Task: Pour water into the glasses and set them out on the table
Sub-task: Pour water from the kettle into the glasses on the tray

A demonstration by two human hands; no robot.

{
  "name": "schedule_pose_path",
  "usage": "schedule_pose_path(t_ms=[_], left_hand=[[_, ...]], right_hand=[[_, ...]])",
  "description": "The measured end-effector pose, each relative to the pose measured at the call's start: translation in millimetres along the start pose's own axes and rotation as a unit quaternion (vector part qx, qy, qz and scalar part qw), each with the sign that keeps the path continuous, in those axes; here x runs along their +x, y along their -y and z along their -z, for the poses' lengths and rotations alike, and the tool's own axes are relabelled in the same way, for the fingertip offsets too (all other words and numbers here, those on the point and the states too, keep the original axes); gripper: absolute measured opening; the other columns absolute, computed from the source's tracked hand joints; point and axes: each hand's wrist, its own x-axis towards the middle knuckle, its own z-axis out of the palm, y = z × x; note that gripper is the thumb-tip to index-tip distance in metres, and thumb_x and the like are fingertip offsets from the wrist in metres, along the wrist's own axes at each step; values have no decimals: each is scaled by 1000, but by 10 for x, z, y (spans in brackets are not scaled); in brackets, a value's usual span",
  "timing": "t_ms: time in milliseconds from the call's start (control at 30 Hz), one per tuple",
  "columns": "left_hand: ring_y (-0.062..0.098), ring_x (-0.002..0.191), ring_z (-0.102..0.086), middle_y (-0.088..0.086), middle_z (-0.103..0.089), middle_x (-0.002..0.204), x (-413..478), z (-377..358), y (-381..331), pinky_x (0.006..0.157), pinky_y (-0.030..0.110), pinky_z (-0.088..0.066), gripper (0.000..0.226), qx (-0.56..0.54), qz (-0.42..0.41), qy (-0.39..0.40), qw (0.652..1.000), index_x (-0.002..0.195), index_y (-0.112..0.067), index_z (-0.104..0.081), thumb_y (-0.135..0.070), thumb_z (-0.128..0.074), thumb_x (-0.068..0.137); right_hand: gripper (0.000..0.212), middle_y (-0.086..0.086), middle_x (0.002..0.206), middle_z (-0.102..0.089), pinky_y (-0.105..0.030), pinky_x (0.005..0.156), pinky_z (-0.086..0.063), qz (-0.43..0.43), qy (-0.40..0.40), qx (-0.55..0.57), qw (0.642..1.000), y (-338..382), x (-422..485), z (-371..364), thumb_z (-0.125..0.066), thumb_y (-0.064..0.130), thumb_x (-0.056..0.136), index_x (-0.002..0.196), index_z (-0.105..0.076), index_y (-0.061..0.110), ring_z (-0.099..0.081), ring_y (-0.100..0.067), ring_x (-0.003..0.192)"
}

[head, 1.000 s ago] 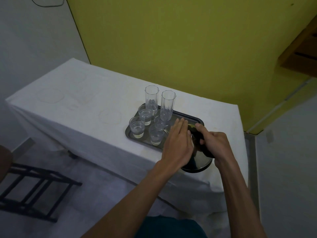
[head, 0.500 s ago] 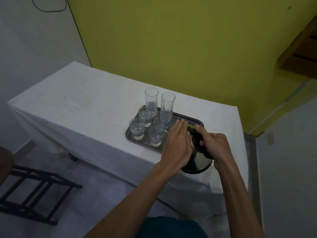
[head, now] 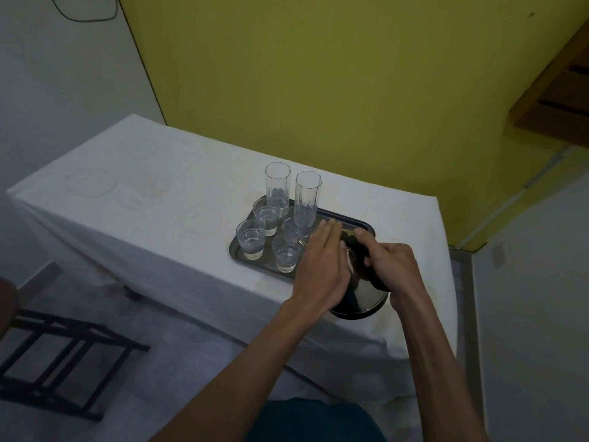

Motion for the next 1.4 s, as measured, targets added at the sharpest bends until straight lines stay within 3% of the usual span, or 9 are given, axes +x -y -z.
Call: schedule_pose_path(t_ms=[767, 1100, 1400], left_hand=[[15, 148, -17, 6, -28, 158, 94, -28, 26, 120, 25, -13, 47, 2, 0, -11, 1000, 149, -7, -30, -23, -29, 104], [18, 147, -19, 10, -30, 156, 114, -13, 4, 120, 27, -14, 47, -7, 0, -19, 1000, 148, -5, -32, -21, -31, 104], [16, 148, -15, 8, -28, 157, 116, -49, 1, 121, 29, -14, 47, -6, -3, -19, 1000, 149, -7, -30, -23, -30, 104]], right_hand=[[55, 0, 56, -65, -30, 58, -41, 4, -1, -15, 1000, 79, 10, 13, -71, 60, 82, 53, -65, 14, -59, -18, 62], [54, 8, 43, -59, -30, 58, -40, 2, 1, -8, 1000, 106, 31, 11, -72, 58, 81, 52, -64, 14, -56, -17, 58], [55, 5, 46, -59, -30, 57, -39, 2, 1, -6, 1000, 82, 59, 35, -72, 58, 82, 52, -63, 13, -55, -18, 59]])
